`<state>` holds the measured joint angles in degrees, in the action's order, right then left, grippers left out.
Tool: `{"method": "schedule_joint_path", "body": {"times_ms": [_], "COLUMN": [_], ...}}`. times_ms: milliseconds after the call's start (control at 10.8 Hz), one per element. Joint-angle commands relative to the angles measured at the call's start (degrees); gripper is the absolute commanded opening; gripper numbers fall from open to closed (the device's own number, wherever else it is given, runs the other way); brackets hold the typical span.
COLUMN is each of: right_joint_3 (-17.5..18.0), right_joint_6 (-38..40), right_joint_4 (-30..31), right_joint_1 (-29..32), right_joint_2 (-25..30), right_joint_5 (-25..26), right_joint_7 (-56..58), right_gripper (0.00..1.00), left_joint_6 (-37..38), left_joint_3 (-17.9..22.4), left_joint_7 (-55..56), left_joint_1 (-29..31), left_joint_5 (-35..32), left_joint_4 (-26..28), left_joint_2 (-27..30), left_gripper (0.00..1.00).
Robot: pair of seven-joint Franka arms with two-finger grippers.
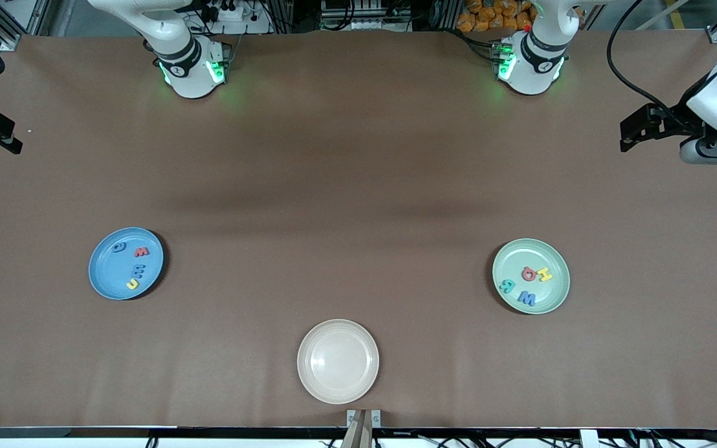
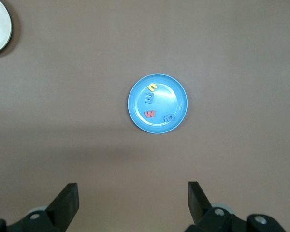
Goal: Sort upper and lower case letters into plates
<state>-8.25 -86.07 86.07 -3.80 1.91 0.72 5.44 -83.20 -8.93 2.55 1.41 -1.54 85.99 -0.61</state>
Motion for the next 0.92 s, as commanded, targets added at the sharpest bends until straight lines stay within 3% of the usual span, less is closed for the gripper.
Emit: {"method": "schedule_joint_path", "body": {"times_ms": [0, 830], "right_joint_3": [0.0, -0.1], "right_joint_6": [0.3, 0.5], "right_joint_4": [-0.8, 0.2], "right_joint_1": [0.5, 0.6], "right_joint_2": [-0.6, -0.5], "right_joint_5": [-1.1, -1.1], "right_joint_7": [-0.5, -0.5], "right_gripper": [1.00, 1.00], "left_joint_6": [0.8, 0.8], "left_joint_3": [0.0, -0.1], "left_joint_7": [-0.8, -0.5], "left_joint_1": [0.1, 0.2], "left_joint_5": [0.9, 0.9], "left_joint_4": [-1.3, -1.4], "left_joint_2": [-0.6, -0.8], "left_gripper": [1.00, 1.00]}}
